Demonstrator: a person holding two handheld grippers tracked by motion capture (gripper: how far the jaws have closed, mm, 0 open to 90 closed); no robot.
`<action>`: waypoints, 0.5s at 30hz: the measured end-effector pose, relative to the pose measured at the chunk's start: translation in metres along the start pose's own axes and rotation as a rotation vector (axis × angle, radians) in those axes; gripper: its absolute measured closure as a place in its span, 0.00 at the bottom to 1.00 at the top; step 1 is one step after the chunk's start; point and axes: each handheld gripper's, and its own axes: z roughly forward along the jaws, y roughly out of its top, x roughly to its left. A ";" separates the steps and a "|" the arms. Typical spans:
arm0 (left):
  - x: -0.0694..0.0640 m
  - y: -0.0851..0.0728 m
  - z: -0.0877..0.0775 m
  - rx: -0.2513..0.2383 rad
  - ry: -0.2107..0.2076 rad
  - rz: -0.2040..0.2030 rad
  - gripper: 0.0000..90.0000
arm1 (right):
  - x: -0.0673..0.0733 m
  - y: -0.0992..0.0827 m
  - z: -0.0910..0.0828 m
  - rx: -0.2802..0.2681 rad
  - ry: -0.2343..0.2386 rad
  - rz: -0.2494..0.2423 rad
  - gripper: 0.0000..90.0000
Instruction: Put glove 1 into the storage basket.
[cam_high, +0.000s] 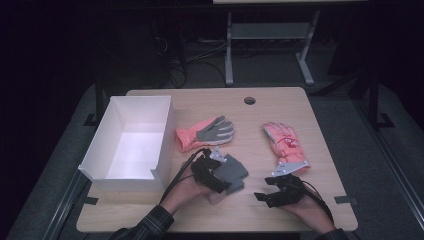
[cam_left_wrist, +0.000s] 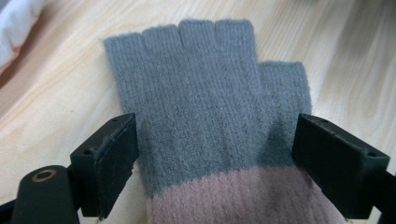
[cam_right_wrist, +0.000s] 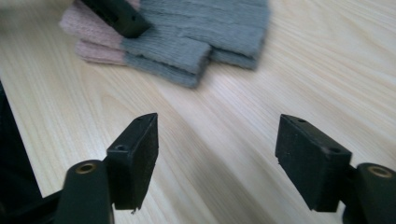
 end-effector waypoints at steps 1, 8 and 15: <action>0.000 0.000 0.001 0.007 0.001 -0.002 0.15 | -0.001 -0.002 -0.002 -0.002 -0.006 0.005 0.31; 0.003 -0.004 0.007 0.019 -0.023 -0.025 0.16 | -0.004 -0.010 -0.012 -0.020 -0.027 0.023 0.30; 0.002 -0.004 0.006 0.018 -0.095 -0.029 0.41 | -0.007 -0.010 -0.013 -0.020 -0.036 0.042 0.29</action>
